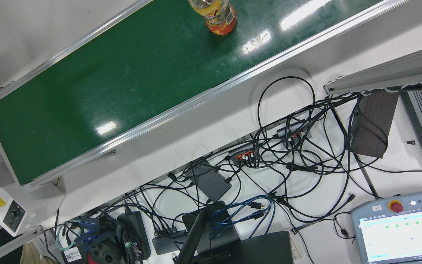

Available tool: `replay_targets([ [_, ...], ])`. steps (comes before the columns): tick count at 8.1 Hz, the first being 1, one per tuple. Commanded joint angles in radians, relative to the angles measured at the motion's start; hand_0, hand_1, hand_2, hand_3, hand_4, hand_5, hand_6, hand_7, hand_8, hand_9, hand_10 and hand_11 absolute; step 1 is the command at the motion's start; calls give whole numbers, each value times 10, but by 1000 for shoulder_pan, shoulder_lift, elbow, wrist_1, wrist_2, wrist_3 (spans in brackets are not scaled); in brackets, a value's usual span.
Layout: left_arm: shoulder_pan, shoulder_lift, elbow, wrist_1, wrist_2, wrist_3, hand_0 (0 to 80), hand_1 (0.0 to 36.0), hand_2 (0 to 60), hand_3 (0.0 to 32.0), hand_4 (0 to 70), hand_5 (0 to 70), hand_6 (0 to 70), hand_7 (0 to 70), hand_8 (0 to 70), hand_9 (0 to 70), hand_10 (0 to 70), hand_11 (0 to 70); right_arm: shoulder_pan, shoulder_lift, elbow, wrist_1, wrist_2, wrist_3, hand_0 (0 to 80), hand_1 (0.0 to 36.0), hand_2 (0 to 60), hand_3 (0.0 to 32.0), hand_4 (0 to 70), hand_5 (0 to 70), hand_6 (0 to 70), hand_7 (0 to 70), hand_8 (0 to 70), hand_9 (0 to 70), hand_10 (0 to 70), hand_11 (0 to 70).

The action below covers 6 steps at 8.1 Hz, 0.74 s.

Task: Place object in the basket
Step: 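Raise the left hand toward the conveyor as the juice bottle approaches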

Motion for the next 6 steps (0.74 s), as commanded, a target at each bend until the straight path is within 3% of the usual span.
replay_targets([
  [1, 11, 58, 17, -52, -174, -172, 589, 88, 0, 0, 0, 15, 0, 0, 0, 0, 0, 0, 0, 0, 0, -2, 0, 1, 0, 0, 0, 0, 0, 0, 0, 0, 0, 0, 0, 0],
  [4, 32, 58, 0, 13, -179, -121, 607, 109, 0, 0, 0, 2, 0, 0, 0, 0, 0, 0, 0, 0, 0, 0, 0, 1, 0, 0, 0, 0, 0, 0, 0, 0, 0, 0, 0, 0],
  [6, 34, 57, -69, 39, -179, -91, 626, 118, 0, 0, 0, 6, 0, 0, 0, 0, 0, 0, 0, 0, 0, 0, 0, 1, 0, 0, 0, 0, 0, 0, 0, 0, 0, 0, 0, 0],
])
